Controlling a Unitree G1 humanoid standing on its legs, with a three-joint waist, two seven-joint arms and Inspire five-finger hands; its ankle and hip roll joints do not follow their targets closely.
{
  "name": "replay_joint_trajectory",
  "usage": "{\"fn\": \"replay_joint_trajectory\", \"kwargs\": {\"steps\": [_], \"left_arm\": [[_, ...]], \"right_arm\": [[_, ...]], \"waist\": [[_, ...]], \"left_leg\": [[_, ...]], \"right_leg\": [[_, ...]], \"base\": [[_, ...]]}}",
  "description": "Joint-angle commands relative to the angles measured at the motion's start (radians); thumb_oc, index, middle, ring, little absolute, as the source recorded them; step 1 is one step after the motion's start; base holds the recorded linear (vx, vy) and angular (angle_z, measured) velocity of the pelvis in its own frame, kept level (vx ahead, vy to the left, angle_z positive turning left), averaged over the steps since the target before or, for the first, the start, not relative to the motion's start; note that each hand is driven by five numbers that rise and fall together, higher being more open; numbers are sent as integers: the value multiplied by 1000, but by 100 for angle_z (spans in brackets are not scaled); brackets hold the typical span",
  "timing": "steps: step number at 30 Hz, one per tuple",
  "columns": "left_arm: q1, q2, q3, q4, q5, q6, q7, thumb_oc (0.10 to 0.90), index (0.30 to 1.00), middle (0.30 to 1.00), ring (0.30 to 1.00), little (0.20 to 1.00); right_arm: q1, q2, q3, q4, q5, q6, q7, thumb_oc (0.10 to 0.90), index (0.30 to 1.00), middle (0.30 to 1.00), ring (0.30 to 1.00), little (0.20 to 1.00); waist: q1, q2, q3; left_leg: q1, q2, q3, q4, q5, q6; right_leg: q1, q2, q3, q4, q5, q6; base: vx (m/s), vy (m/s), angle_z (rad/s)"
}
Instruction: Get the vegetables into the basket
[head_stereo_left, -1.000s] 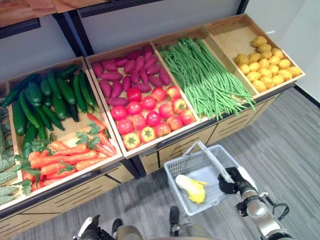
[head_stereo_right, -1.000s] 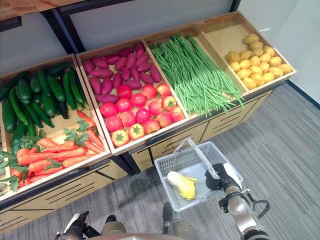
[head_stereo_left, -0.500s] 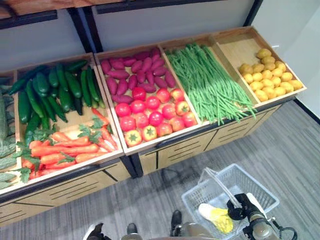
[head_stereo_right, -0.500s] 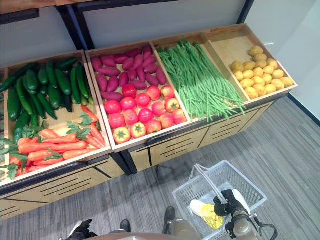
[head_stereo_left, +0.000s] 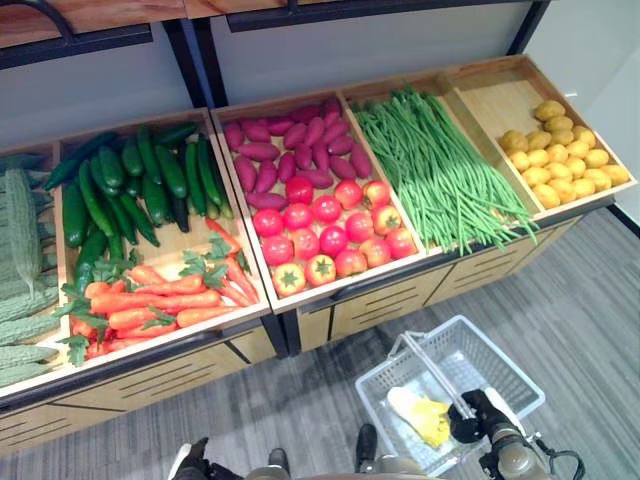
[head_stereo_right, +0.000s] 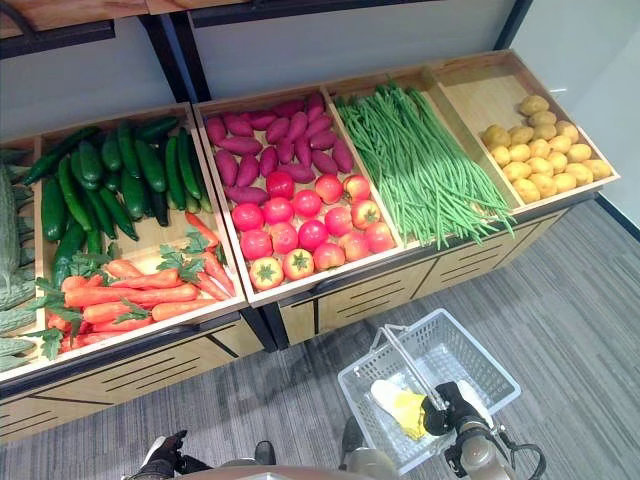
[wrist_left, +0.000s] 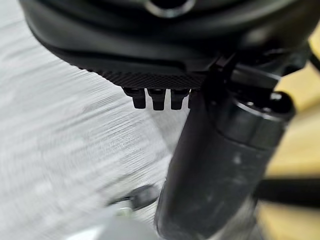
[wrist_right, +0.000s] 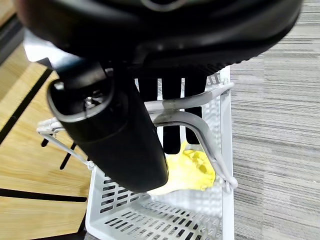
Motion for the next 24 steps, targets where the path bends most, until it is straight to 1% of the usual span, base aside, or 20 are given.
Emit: {"fn": "replay_joint_trajectory", "kwargs": {"steps": [1,2,3,4,5,6,7,8,9,10,13,14,16,18,19,20,22,24], "left_arm": [[-21,118,174,85,-251,-33,240,900,1000,1000,1000,1000],[-21,148,239,112,-307,-35,279,900,1000,1000,1000,1000],[-20,160,263,116,-322,-44,294,900,1000,1000,1000,1000],[-20,191,310,127,-362,-53,333,900,1000,1000,1000,1000],[-15,192,309,132,-364,-53,315,900,1000,1000,1000,1000],[-12,218,333,145,-384,-52,332,900,1000,1000,1000,1000],[-14,246,350,140,-394,-66,340,900,1000,1000,1000,1000],[-14,247,351,141,-394,-67,340,900,1000,1000,1000,1000],[-20,278,354,134,-383,-77,359,900,1000,1000,1000,1000],[-29,305,328,53,-329,-102,412,900,1000,1000,1000,1000],[-26,325,292,-56,-247,-123,487,900,1000,1000,1000,1000],[-15,339,276,-150,-202,-133,520,900,1000,1000,1000,1000],[15,357,243,-352,-70,-132,583,900,1000,1000,1000,1000],[42,374,214,-487,59,-103,618,900,1000,1000,1000,1000],[45,388,198,-536,123,-89,628,900,1000,1000,1000,1000],[45,388,198,-536,123,-89,628,900,1000,1000,1000,1000],[47,406,176,-682,251,-71,635,900,1000,1000,1000,1000],[57,415,176,-847,325,-86,619,900,1000,1000,1000,1000]], "right_arm": [[-23,30,16,48,16,-48,-57,400,300,300,300,300],[-28,38,19,89,24,-48,-61,400,300,300,300,300],[-27,39,24,105,27,-48,-58,400,300,300,300,300],[-24,39,21,139,31,-43,-56,400,300,300,300,300],[-27,43,21,146,35,-46,-54,400,300,300,300,300],[-24,38,18,160,38,-43,-52,400,300,300,300,300],[-21,36,18,168,38,-40,-50,400,300,300,300,300],[-21,36,18,168,38,-40,-50,400,300,300,300,300],[-14,34,17,184,34,-45,-51,400,300,300,300,300],[-6,37,12,200,32,-45,-57,400,300,300,300,300],[-1,42,-4,233,32,-53,-79,400,300,300,300,300],[2,43,-10,235,32,-52,-83,400,300,300,300,300],[10,48,-34,264,42,-54,-92,400,300,300,300,300],[11,56,-47,271,48,-54,-95,400,300,300,300,300],[12,54,-55,280,54,-57,-94,400,300,300,300,300],[12,54,-55,280,54,-57,-94,400,300,300,300,300],[3,55,-67,290,67,-56,-93,400,300,300,300,300],[-4,54,-70,296,69,-53,-89,400,300,300,300,300]], "waist": [[14,-83,-28],[15,-84,-31],[16,-85,-35],[19,-83,-40],[17,-83,-41],[17,-81,-44],[16,-80,-47],[15,-81,-47],[12,-78,-52],[10,-76,-55],[12,-75,-56],[15,-76,-55],[23,-77,-53],[30,-80,-53],[33,-80,-53],[33,-80,-53],[37,-80,-52],[41,-78,-52]], "left_leg": [[4,30,-25,-35,41,-55],[6,30,-27,-35,40,-57],[6,29,-28,-35,39,-58],[8,29,-28,-35,37,-59],[9,28,-27,-35,36,-60],[11,28,-26,-35,36,-61],[13,29,-27,-35,35,-63],[13,29,-27,-35,35,-63],[15,29,-26,-35,34,-65],[16,29,-27,-35,35,-67],[13,28,-32,-35,37,-70],[12,28,-35,-35,38,-70],[6,26,-48,-35,39,-69],[0,24,-60,-35,41,-70],[-4,25,-64,-35,41,-69],[-4,25,-64,-35,41,-69],[-10,24,-74,-35,42,-69],[-14,22,-79,-35,40,-68]], "right_leg": [[27,-98,49,10,44,95],[30,-99,46,10,41,95],[31,-99,44,10,39,96],[34,-100,43,9,39,97],[36,-100,42,9,38,97],[37,-99,41,9,37,98],[39,-99,41,8,35,98],[40,-99,41,8,35,98],[41,-98,41,8,34,99],[43,-97,39,7,33,101],[45,-99,31,6,32,103],[44,-100,29,6,32,104],[47,-102,20,6,32,106],[50,-104,10,6,30,108],[52,-105,6,5,30,109],[52,-105,6,5,30,109],[56,-108,-3,4,30,111],[56,-110,-7,3,30,112]], "base": [[52,-17,6],[47,-7,6],[38,0,8],[28,6,5],[20,8,4],[0,0,0],[0,0,0],[0,0,0],[0,0,0],[0,0,0],[-2,2,1],[0,0,0],[-12,-8,6],[-9,-15,11],[-4,-11,9],[-7,-9,8],[-17,1,9],[-15,9,10]]}}
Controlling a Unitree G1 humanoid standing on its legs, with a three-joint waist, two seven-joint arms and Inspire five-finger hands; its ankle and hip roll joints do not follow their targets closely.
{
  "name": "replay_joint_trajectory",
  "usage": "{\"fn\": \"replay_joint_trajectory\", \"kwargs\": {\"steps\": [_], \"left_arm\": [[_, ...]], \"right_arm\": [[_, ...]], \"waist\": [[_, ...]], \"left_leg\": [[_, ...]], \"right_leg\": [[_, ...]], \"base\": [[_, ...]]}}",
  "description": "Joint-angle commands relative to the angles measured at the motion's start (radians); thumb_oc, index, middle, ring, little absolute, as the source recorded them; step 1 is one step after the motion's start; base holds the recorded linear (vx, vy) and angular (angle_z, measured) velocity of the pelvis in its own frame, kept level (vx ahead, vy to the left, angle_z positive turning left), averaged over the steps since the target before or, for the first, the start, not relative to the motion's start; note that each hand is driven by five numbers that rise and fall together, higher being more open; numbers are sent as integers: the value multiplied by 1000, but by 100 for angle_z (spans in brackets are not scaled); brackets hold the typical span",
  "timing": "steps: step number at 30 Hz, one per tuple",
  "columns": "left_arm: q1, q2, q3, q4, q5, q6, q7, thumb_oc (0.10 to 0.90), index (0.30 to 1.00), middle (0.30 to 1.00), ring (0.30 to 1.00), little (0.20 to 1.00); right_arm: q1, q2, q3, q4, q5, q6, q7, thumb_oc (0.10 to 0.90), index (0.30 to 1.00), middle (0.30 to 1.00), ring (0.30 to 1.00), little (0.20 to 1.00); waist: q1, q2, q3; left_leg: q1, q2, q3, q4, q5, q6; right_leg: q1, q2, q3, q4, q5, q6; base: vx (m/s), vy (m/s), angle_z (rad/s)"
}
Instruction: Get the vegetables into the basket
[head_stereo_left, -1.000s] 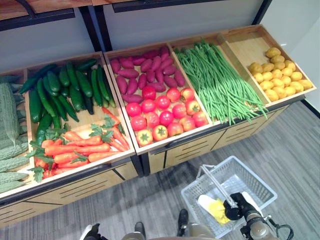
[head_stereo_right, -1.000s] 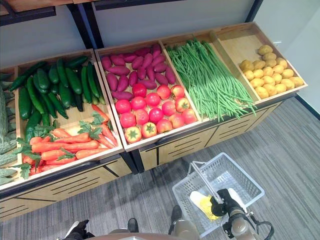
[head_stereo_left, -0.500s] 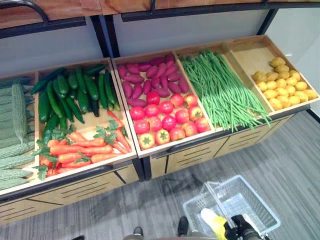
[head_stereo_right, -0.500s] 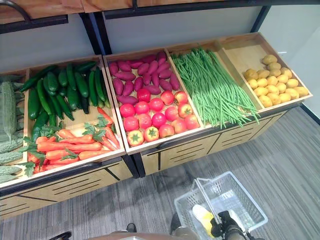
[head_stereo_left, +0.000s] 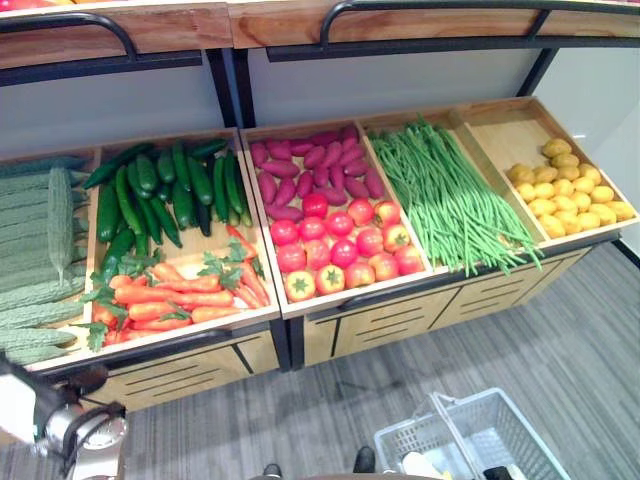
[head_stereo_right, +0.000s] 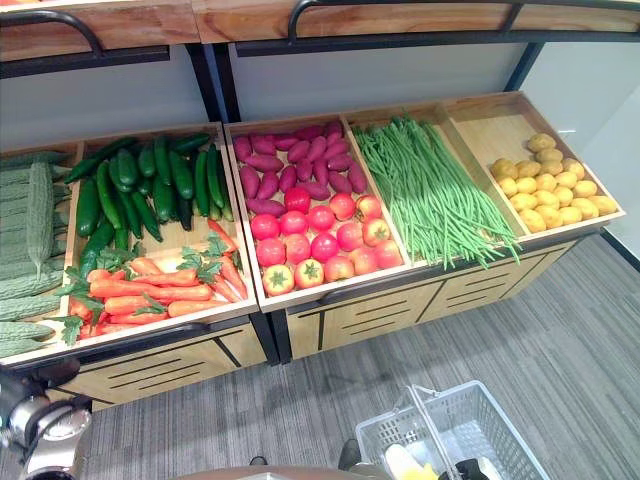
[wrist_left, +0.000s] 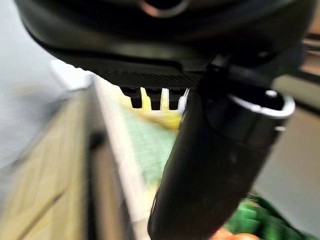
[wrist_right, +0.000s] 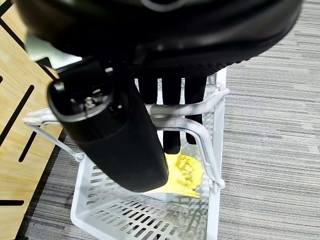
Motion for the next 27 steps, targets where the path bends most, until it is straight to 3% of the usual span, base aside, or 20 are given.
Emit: {"fn": "replay_joint_trajectory", "kwargs": {"steps": [1,4,6,7,8,9,15,27], "left_arm": [[-19,113,80,-123,182,-51,63,900,1000,1000,1000,1000],[-45,123,55,-131,207,-76,19,900,1000,1000,1000,1000],[-46,134,38,-200,215,-99,-46,900,1000,1000,1000,1000],[-50,155,1,-224,189,-139,-148,900,1000,1000,1000,1000],[-52,156,0,-223,187,-140,-150,900,1000,1000,1000,1000],[-58,203,-36,-222,155,-163,-252,900,1000,1000,1000,1000],[-101,305,-112,-197,139,-176,-414,900,1000,1000,1000,1000],[-238,450,-259,-120,258,-140,-481,900,1000,1000,1000,1000]], "right_arm": [[-67,11,-19,31,47,-33,-40,400,300,300,300,300],[-88,-2,-5,20,37,-38,-32,400,300,300,300,300],[-95,-7,0,-3,33,-41,-27,400,300,300,300,300],[-109,-24,0,-13,29,-37,-21,400,300,300,300,300],[-109,-24,-1,-13,29,-37,-21,400,300,300,300,300],[-115,-37,0,-31,25,-36,-10,400,300,300,300,300],[-107,-57,0,-50,-3,-34,21,400,300,300,300,300],[-117,-79,10,-81,-19,-26,34,400,300,300,300,300]], "waist": [[10,-71,8],[3,-67,5],[2,-65,6],[-5,-60,9],[-4,-60,9],[-14,-55,13],[-34,-53,13],[-57,-53,44]], "left_leg": [[-2,17,-27,-24,26,-46],[-4,14,-22,-24,24,-45],[-5,14,-18,-24,23,-44],[-5,14,-15,-24,23,-42],[-5,14,-15,-24,23,-42],[-3,13,-10,-24,22,-42],[17,13,15,-24,10,-37],[11,11,36,-24,10,-32]], "right_leg": [[44,-113,39,2,31,115],[39,-118,45,-1,35,117],[36,-119,48,-1,37,117],[33,-122,53,-1,39,117],[33,-122,53,-1,39,117],[33,-123,60,-1,43,118],[29,-123,85,-1,48,122],[1,-119,117,-1,59,128]], "base": [[-11,21,13],[-7,19,4],[-11,16,0],[0,0,0],[-18,48,-2],[0,0,0],[21,29,-8],[7,15,-10]]}}
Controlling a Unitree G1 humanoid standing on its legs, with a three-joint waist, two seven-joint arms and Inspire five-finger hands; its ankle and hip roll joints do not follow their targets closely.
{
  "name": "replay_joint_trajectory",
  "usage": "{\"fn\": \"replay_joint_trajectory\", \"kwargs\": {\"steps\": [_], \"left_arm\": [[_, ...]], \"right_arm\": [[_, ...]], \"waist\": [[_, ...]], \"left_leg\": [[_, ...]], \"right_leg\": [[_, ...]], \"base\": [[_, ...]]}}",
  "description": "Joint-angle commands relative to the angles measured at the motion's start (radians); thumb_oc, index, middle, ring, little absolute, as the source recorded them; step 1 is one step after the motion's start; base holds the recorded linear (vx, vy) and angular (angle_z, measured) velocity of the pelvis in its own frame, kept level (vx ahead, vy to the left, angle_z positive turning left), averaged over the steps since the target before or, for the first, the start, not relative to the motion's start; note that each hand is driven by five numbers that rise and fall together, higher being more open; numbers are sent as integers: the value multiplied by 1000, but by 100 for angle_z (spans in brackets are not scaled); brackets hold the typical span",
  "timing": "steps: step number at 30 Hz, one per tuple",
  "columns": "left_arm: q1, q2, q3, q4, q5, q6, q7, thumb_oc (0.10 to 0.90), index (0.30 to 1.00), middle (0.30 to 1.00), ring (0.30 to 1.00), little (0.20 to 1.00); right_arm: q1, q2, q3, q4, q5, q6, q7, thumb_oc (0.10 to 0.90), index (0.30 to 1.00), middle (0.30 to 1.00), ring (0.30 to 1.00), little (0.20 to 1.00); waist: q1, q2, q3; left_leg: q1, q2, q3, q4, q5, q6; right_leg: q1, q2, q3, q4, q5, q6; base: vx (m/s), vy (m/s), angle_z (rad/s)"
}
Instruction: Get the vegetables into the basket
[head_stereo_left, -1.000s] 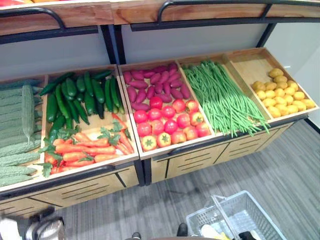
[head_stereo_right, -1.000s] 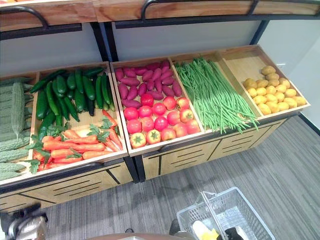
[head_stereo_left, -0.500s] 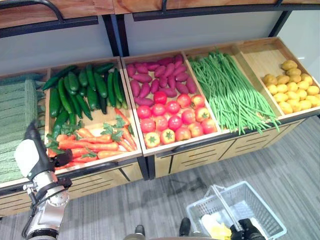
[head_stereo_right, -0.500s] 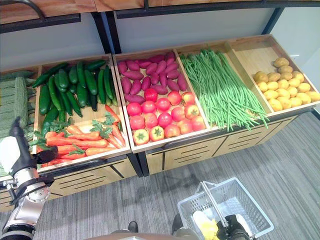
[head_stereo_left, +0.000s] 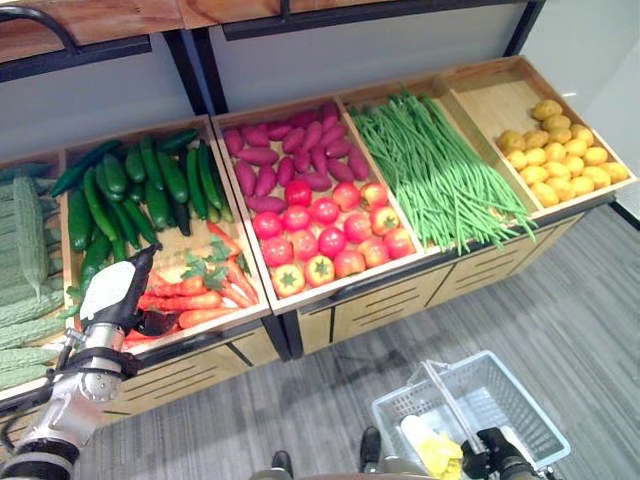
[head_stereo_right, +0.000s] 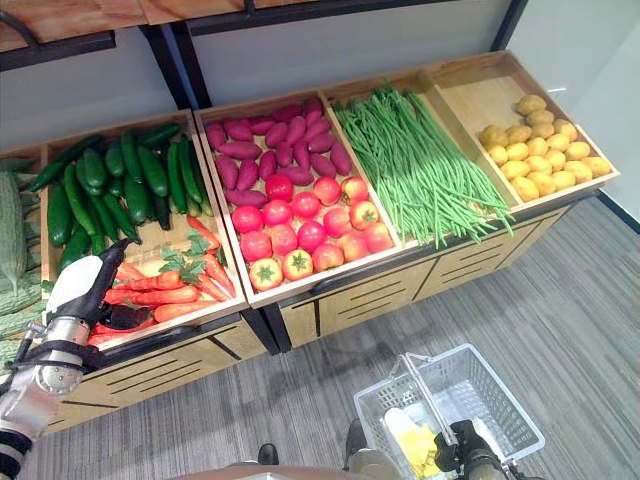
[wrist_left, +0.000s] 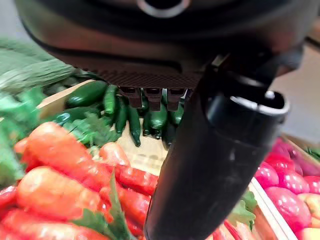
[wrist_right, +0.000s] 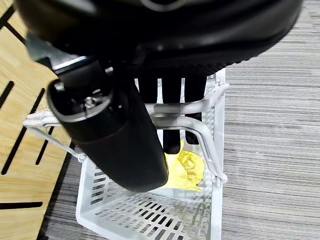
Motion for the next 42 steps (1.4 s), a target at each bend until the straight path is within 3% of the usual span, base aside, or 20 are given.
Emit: {"fn": "replay_joint_trajectory", "kwargs": {"steps": [1,13,14,15,19,27,33,36,42], "left_arm": [[-149,125,72,-16,34,-22,43,900,1000,1000,1000,1000],[-297,194,-51,51,47,-4,2,900,1000,1000,1000,1000],[-306,210,-69,48,40,-11,-21,725,756,756,756,756],[-310,220,-77,49,37,-13,-33,400,300,300,300,300],[-324,279,-157,47,15,-41,-144,400,300,300,300,300],[-297,262,-133,41,37,-35,-125,400,300,300,300,300],[-265,174,35,-13,77,-1,80,400,300,300,300,300],[-221,168,95,-70,54,-10,79,400,300,300,300,300],[-95,262,124,-292,79,-92,-25,400,300,300,300,300]], "right_arm": [[-33,-38,15,-36,-13,-26,-23,400,300,300,300,300],[-94,-60,44,-92,-3,-23,-33,400,300,300,300,300],[-96,-64,44,-101,0,-24,-32,400,300,300,300,300],[-96,-64,43,-103,1,-23,-31,400,300,300,300,300],[-112,-69,35,-72,11,-18,-20,400,300,300,300,300],[-107,-61,36,-69,1,-17,-14,400,300,300,300,300],[-95,-38,31,-52,-8,-21,-32,400,300,300,300,300],[-89,-37,28,-44,-8,-14,-28,400,300,300,300,300],[-46,-39,-4,-49,-7,-14,-13,400,300,300,300,300]], "waist": [[-10,-93,-9],[-18,-99,37],[-19,-99,41],[-18,-99,42],[-21,-91,53],[-19,-91,46],[-9,-99,20],[-8,-95,5],[-11,-76,-27]], "left_leg": [[-3,13,-14,-15,11,-31],[-53,13,-15,-15,25,-25],[-55,12,-15,-15,25,-24],[-56,11,-14,-15,25,-24],[-54,5,-9,-15,21,-20],[-37,2,-6,-15,10,-18],[-8,3,-4,-15,-3,-21],[9,4,-3,-15,-9,-23],[33,1,1,-15,-16,-23]], "right_leg": [[20,-122,67,-1,54,125],[-35,-118,84,3,67,125],[-39,-119,86,4,68,126],[-40,-119,87,4,69,126],[-44,-123,94,6,71,129],[-36,-124,103,4,65,129],[-2,-126,93,2,53,126],[15,-127,89,0,48,124],[43,-127,88,-1,36,123]], "base": [[-15,7,-4],[1,3,-1],[5,14,-5],[10,19,-6],[28,34,-3],[12,9,-1],[0,0,0],[14,0,0],[0,0,0]]}}
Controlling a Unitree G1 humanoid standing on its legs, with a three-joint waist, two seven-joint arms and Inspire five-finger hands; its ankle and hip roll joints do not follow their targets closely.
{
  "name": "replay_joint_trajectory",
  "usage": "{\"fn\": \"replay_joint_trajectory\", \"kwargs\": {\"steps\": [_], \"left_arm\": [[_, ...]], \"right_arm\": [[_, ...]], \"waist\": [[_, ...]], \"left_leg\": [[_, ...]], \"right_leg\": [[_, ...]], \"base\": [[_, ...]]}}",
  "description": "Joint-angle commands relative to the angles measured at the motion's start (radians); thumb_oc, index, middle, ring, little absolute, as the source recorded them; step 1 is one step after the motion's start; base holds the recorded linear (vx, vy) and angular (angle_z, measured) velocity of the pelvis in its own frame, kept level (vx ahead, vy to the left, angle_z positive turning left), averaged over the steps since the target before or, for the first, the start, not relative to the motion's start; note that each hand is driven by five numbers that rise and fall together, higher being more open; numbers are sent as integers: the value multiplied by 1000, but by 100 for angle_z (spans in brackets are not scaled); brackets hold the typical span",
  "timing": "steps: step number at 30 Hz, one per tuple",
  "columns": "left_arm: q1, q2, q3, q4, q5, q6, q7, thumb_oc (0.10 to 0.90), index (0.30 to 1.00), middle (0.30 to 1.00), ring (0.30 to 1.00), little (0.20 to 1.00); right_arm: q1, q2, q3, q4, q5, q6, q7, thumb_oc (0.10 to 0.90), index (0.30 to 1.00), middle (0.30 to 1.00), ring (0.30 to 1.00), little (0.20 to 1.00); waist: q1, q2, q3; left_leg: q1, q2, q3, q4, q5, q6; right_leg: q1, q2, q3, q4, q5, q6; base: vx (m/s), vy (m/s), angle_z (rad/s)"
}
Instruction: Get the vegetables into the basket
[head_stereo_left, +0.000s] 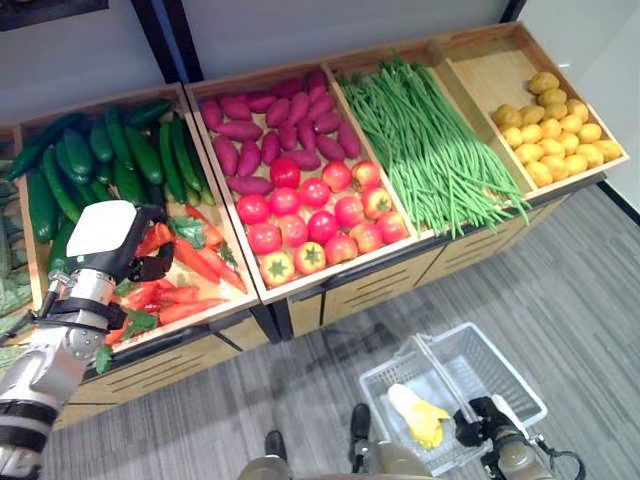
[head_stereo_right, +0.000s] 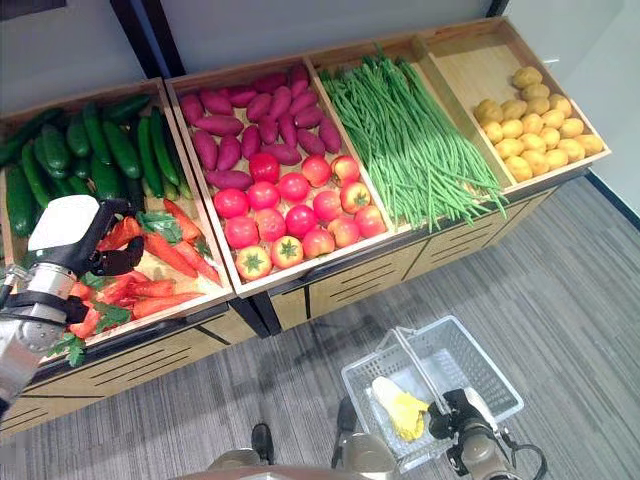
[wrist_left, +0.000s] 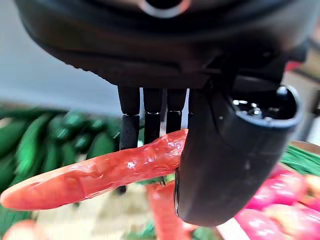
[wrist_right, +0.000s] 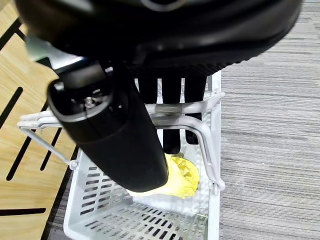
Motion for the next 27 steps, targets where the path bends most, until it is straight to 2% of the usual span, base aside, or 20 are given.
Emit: {"fn": "replay_joint_trajectory", "kwargs": {"steps": [1,2,7,13,23,27], "left_arm": [[-80,61,76,-17,-27,-67,6,400,300,300,300,300],[-60,50,85,-81,-49,-91,0,400,300,300,300,300],[-35,48,108,-154,-52,-108,-3,400,300,300,300,300],[-50,54,126,-172,-39,-108,17,400,300,300,300,300],[-81,82,89,-294,-79,-150,-16,400,300,300,300,300],[-119,99,54,-325,-88,-156,-21,400,300,300,300,300]], "right_arm": [[-15,-31,-8,5,4,-26,-21,400,300,300,300,300],[-9,-27,-14,12,10,-30,-21,400,300,300,300,300],[2,-24,-18,6,17,-37,-18,400,300,300,300,300],[11,-18,-13,4,20,-40,-22,400,300,300,300,300],[8,-24,-8,-3,18,-41,-22,400,300,300,300,300],[5,-24,-14,0,23,-39,-26,400,300,300,300,300]], "waist": [[-18,-53,-77],[-19,-50,-83],[-22,-49,-91],[-21,-54,-98],[-24,-65,-91],[-22,-73,-79]], "left_leg": [[4,4,-14,0,-17,-21],[11,3,-14,0,-19,-21],[19,5,-9,0,-21,-21],[19,7,-7,0,-18,-24],[36,-9,11,2,-28,-10],[12,-20,11,51,-47,-2]], "right_leg": [[32,-128,61,-1,22,133],[36,-128,62,-1,21,132],[40,-125,68,-1,21,131],[40,-123,68,-1,25,131],[39,-133,83,-1,34,139],[33,-145,91,9,42,142]], "base": [[0,0,0],[1,-10,-6],[-5,-11,-6],[-7,-9,-4],[-3,22,-3],[-29,45,-12]]}}
